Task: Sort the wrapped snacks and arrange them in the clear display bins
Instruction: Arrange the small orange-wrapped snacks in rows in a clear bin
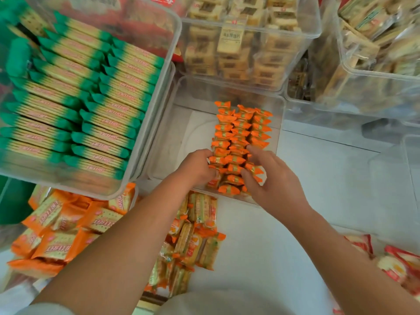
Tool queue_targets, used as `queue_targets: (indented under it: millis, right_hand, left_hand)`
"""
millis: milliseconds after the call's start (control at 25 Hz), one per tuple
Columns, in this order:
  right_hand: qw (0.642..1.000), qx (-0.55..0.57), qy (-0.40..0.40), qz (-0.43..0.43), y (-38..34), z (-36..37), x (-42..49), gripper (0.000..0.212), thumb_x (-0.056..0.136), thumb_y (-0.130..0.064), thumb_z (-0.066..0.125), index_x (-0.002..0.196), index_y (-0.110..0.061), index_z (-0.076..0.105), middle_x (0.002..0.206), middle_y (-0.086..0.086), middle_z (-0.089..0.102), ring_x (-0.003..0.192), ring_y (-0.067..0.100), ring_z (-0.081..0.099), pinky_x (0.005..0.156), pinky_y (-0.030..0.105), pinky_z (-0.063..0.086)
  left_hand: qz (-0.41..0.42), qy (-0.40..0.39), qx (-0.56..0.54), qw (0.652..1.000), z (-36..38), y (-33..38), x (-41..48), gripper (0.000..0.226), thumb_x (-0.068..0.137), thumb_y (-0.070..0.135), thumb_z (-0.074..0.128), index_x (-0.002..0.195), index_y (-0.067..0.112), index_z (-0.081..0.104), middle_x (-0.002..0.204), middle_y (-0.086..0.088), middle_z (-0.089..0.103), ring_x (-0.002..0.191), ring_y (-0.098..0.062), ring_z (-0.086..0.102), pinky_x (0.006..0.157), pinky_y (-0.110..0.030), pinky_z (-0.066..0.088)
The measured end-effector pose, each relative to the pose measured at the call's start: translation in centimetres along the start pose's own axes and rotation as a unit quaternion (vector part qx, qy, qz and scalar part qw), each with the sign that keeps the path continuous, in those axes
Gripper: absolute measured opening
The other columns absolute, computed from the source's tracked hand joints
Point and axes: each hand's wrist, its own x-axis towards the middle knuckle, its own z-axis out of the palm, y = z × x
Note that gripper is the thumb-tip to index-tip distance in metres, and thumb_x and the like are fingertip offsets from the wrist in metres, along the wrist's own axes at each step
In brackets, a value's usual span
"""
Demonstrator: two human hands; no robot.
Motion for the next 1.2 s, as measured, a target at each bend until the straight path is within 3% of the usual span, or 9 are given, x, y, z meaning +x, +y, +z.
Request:
queue_targets:
  millis: [120, 240, 360, 440, 560, 680, 920, 1080, 1200]
  right_hand:
    - [0.999, 0.037, 0.038, 0.000, -0.2, 0.3, -2.9, 0.031, 0.093, -0.042, 0.062, 0.118, -0.026, 0.071, 0.108, -0.011, 0.070, 0.096, 0.013, 0.069, 0.073, 0.039, 0.059]
    - [0.998, 0.059, 0.032, 0.009, -1.2, 1.2, -6.1, 0.019, 0.092, -0.038, 0.067, 0.102, -0.026, 0.077, 0.094, -0.016, 0.071, 0.085, 0.004, 0.067, 0.069, 0.030, 0.056]
    - [0.987, 0.071, -0.098, 0.106, -1.1, 4.3, -9.4, 0.017, 0.092, -0.040, 0.069, 0.105, -0.030, 0.073, 0.094, -0.016, 0.070, 0.087, 0.005, 0.067, 0.072, 0.029, 0.054]
    - [0.960, 0.041, -0.202, 0.190, -0.7, 7.7, -11.4, 0.031, 0.093, -0.045, 0.067, 0.120, -0.030, 0.065, 0.111, -0.009, 0.067, 0.095, 0.011, 0.065, 0.078, 0.031, 0.052]
    - [0.929, 0.020, -0.264, 0.259, -0.5, 11.9, -13.4, 0.058, 0.092, -0.053, 0.065, 0.138, -0.023, 0.049, 0.132, 0.001, 0.054, 0.111, 0.024, 0.063, 0.087, 0.038, 0.052]
    - [0.927, 0.011, -0.256, 0.275, -0.9, 14.3, -14.4, 0.066, 0.089, -0.054, 0.068, 0.140, -0.021, 0.043, 0.133, 0.004, 0.049, 0.115, 0.030, 0.062, 0.087, 0.043, 0.053]
    - [0.924, 0.009, -0.239, 0.300, 0.6, 13.1, -16.4, 0.063, 0.091, -0.025, 0.068, 0.147, -0.029, 0.039, 0.132, 0.004, 0.050, 0.095, 0.023, 0.059, 0.068, 0.032, 0.051]
    - [0.894, 0.199, -0.176, 0.361, 1.0, 8.7, -17.6, 0.060, 0.091, -0.011, 0.067, 0.143, -0.037, 0.051, 0.118, 0.003, 0.062, 0.093, 0.018, 0.064, 0.068, 0.024, 0.055]
    - [0.821, 0.392, -0.146, 0.388, -0.5, 4.6, -17.6, 0.051, 0.096, -0.003, 0.059, 0.133, -0.037, 0.061, 0.118, 0.015, 0.070, 0.097, 0.031, 0.072, 0.081, 0.042, 0.063]
  left_hand:
    - [0.008, -0.003, 0.011, 1.000, 0.0, 0.5, -0.3, 0.025, 0.080, 0.025, 0.080, 0.098, 0.031, 0.063, 0.092, 0.002, 0.070, 0.097, -0.025, 0.070, 0.075, -0.030, 0.050]
    - [0.008, 0.066, 0.031, 0.997, -0.8, 0.6, -2.5, 0.050, 0.085, 0.033, 0.077, 0.131, 0.021, 0.061, 0.111, -0.001, 0.069, 0.104, -0.024, 0.068, 0.091, -0.037, 0.054]
    - [0.061, 0.217, -0.064, 0.972, -0.8, -0.6, -8.6, 0.036, 0.091, 0.035, 0.068, 0.126, 0.024, 0.065, 0.099, 0.008, 0.068, 0.085, -0.015, 0.068, 0.084, -0.033, 0.057]
    - [0.078, 0.275, -0.110, 0.952, 1.1, -2.9, -13.8, 0.023, 0.095, 0.032, 0.065, 0.117, 0.025, 0.068, 0.087, 0.013, 0.066, 0.074, -0.009, 0.064, 0.074, -0.024, 0.054]
    - [0.021, 0.239, -0.090, 0.967, 5.4, -7.5, -19.7, 0.018, 0.097, 0.026, 0.065, 0.113, 0.023, 0.071, 0.088, 0.013, 0.068, 0.077, -0.009, 0.066, 0.073, -0.029, 0.056]
    - [-0.039, 0.179, -0.002, 0.983, 9.0, -11.7, -21.9, 0.027, 0.096, 0.028, 0.066, 0.122, 0.021, 0.070, 0.110, 0.004, 0.072, 0.091, -0.016, 0.068, 0.081, -0.033, 0.056]
    - [-0.038, 0.163, 0.105, 0.980, 10.7, -11.6, -19.7, 0.039, 0.099, 0.045, 0.056, 0.131, 0.024, 0.055, 0.116, 0.001, 0.065, 0.102, -0.024, 0.066, 0.073, -0.037, 0.055]
    - [-0.053, 0.152, 0.178, 0.971, 10.8, -10.1, -18.2, 0.037, 0.098, 0.048, 0.057, 0.125, 0.024, 0.051, 0.107, 0.001, 0.069, 0.097, -0.022, 0.069, 0.067, -0.034, 0.051]
    - [-0.058, 0.156, 0.111, 0.980, 10.7, -9.4, -18.6, 0.043, 0.091, 0.048, 0.064, 0.128, 0.027, 0.057, 0.105, 0.004, 0.072, 0.099, -0.021, 0.070, 0.074, -0.036, 0.058]
